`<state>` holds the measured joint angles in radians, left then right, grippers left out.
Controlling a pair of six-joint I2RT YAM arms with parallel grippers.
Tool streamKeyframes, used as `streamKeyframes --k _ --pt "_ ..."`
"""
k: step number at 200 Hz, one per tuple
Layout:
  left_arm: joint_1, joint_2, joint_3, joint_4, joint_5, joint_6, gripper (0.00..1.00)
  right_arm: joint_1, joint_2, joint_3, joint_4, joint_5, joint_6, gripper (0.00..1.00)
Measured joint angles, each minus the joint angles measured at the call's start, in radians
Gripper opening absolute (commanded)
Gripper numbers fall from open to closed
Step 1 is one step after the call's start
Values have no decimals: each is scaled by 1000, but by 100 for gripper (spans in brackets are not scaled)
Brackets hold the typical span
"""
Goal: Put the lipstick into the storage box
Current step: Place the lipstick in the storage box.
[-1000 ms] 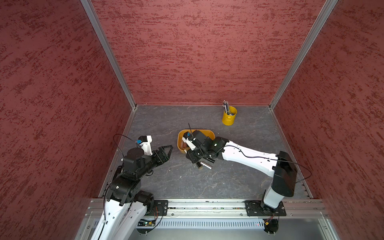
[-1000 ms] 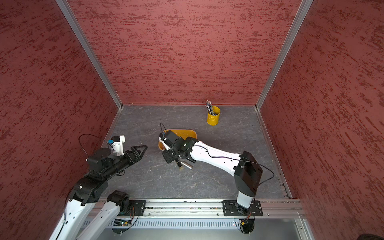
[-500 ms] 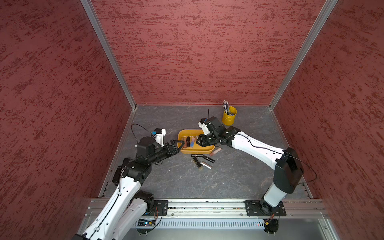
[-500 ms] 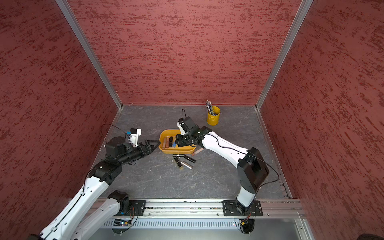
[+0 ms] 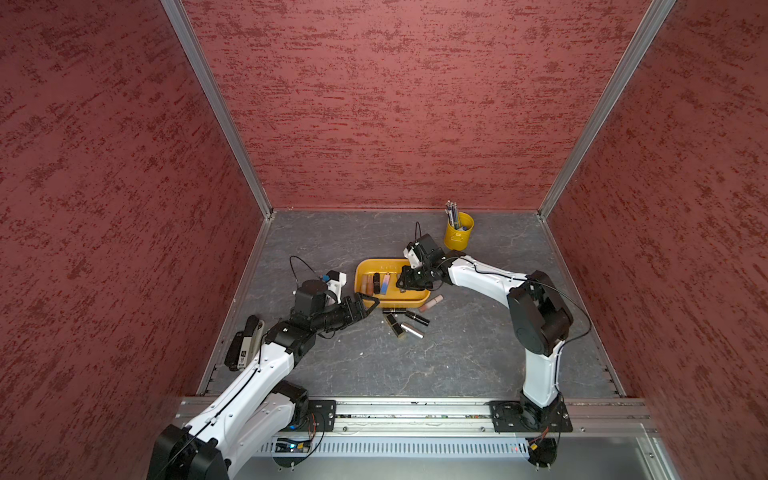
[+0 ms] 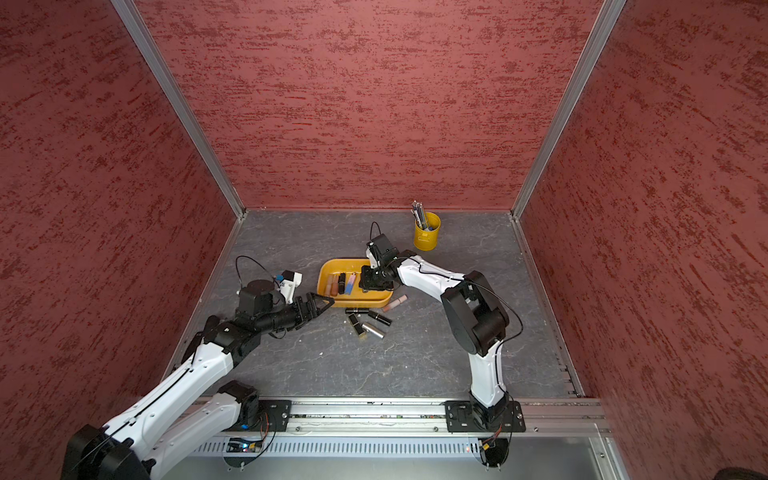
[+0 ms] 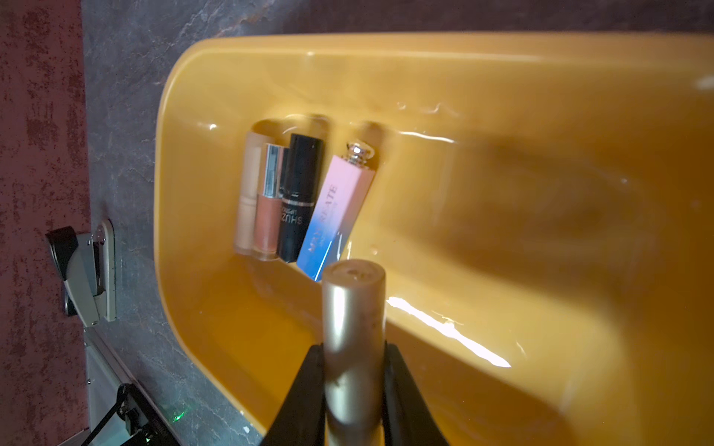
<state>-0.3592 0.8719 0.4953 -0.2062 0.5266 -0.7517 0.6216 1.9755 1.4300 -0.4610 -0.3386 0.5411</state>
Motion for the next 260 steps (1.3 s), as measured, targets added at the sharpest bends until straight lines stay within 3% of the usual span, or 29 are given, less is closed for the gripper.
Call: streamKeyframes --k 198,260 --pt "-2 4 -20 -13 -6 0 90 -21 167 115 39 -68 45 22" --pt "-2 3 -23 -19 -8 0 90 -21 194 126 53 -83 60 30"
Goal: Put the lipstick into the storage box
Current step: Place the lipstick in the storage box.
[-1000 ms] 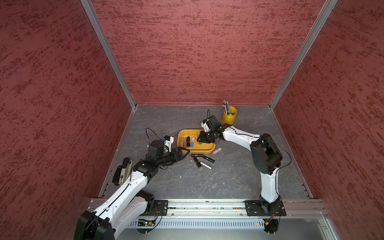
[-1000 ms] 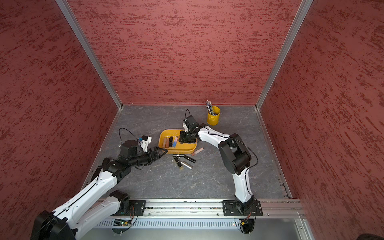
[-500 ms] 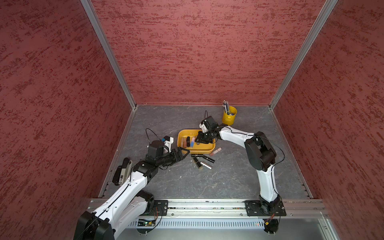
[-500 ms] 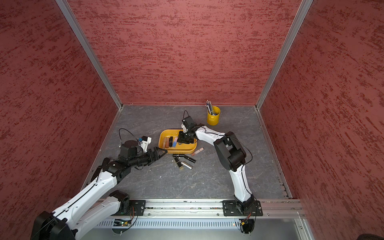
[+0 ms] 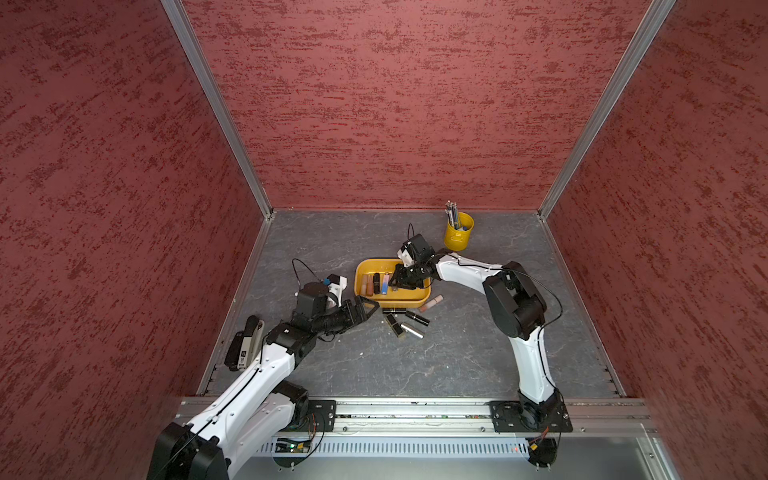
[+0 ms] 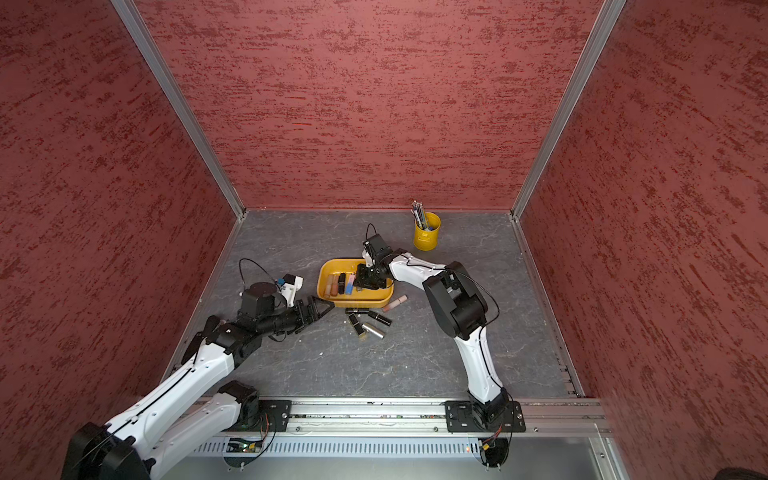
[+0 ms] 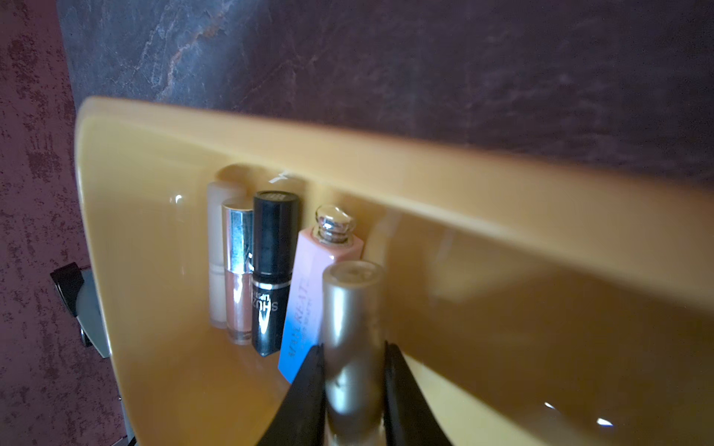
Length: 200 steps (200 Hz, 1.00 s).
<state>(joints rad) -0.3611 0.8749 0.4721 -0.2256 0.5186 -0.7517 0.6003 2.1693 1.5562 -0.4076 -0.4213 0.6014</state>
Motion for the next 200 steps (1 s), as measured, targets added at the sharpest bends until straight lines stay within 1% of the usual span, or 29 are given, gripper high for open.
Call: streamKeyframes --k 17,50,156,200 --pt "0 0 0 0 0 0 90 0 8 10 3 -3 2 35" --pt "0 0 0 -1 0 0 91 0 17 20 8 -9 6 38" --pt "0 -16 -10 -12 -2 0 91 0 45 42 61 -72 39 40" --pt "0 -20 -11 -23 -3 0 91 0 30 39 56 -59 32 40"
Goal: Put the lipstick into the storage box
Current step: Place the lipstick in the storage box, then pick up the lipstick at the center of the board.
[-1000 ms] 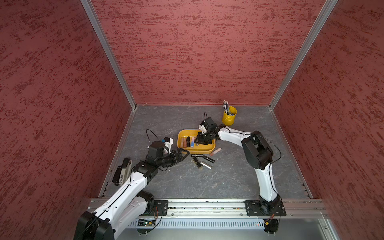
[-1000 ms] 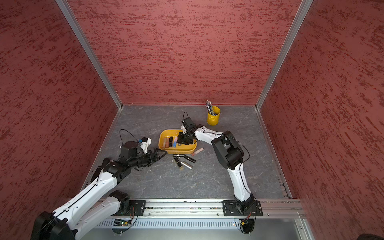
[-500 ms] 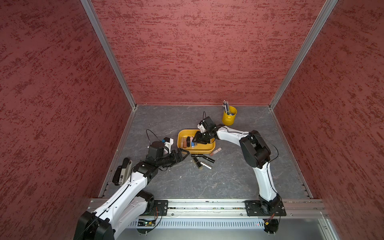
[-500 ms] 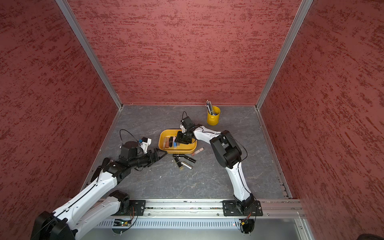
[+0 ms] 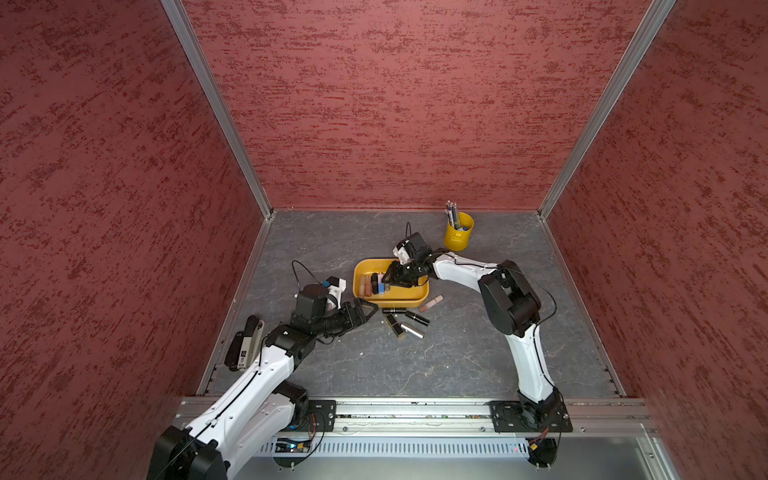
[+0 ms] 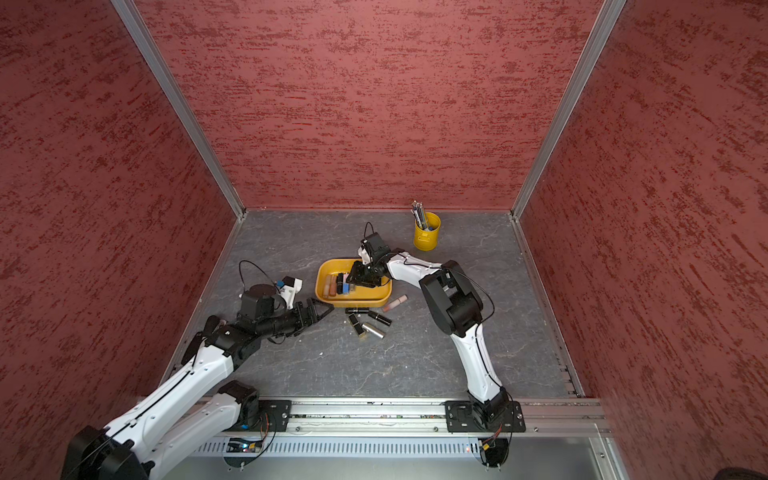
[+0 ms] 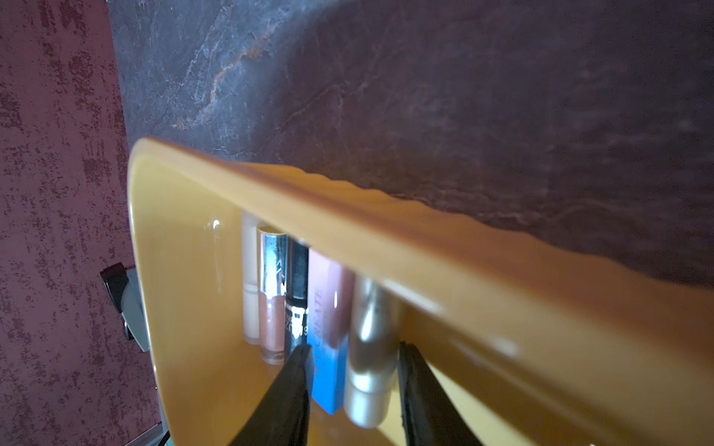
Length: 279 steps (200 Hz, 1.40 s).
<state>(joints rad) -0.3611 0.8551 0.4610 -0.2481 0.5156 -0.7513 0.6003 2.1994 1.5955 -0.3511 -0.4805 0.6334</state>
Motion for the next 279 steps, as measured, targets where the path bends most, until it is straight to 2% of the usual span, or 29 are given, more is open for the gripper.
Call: streamKeyframes --k 51,72,117,164,201,237,279 --pt "-4 2 1 -2 -5 0 91 0 -163 -12 -40 47 -45 43" --pt "-48 26 21 -23 -42 13 91 0 -271 -51 -48 69 -66 45" --pt "-196 166 136 -69 -163 61 91 0 -499 -229 -118 144 -130 46" --pt "-192 175 120 -61 -238 27 93 60 -661 -462 -206 216 -152 46" --pt "-184 170 104 -66 -256 10 93 131 -726 -563 -267 311 -151 49" --pt "-202 196 104 -68 -262 7 94 117 -727 -592 -311 423 -134 55" --pt "-217 208 104 -74 -264 6 94 43 -725 -591 -341 520 -60 62"
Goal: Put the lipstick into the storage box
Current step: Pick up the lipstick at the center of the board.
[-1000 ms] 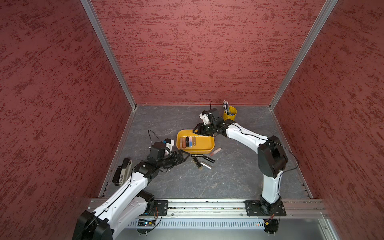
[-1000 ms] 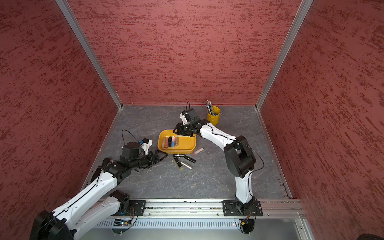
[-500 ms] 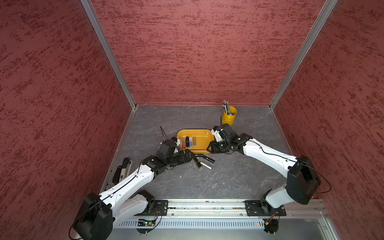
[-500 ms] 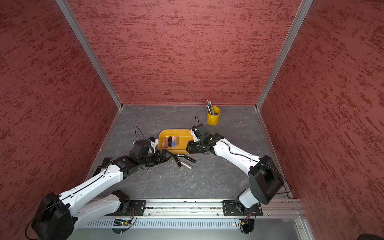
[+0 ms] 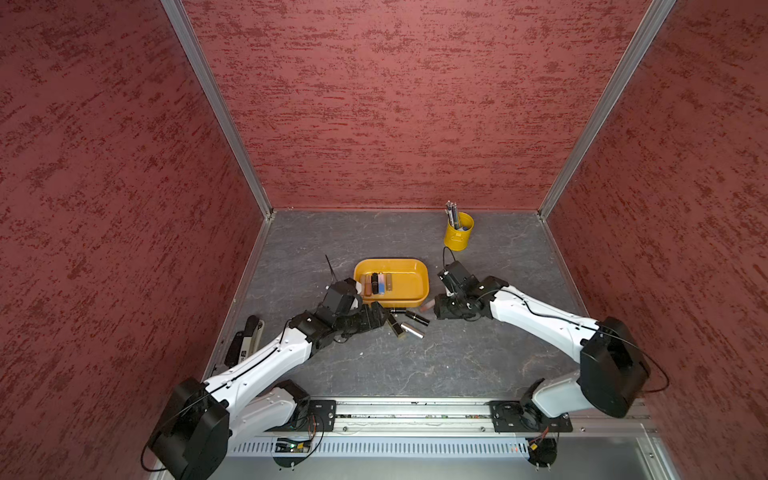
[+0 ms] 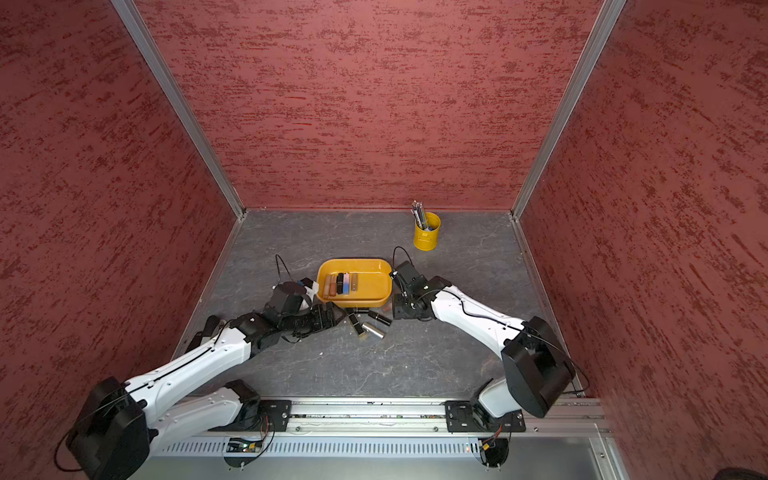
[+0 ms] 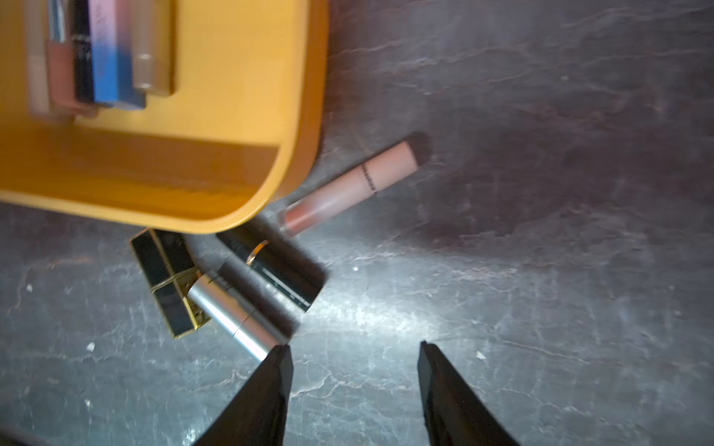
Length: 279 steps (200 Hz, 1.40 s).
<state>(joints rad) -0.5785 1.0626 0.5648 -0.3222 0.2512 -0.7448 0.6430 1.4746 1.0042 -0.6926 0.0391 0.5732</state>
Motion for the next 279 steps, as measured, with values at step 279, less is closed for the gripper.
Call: streamKeyframes --k 279 --pt "-199 29 156 -174 -203 130 97 -147 459 298 -54 -92 684 63"
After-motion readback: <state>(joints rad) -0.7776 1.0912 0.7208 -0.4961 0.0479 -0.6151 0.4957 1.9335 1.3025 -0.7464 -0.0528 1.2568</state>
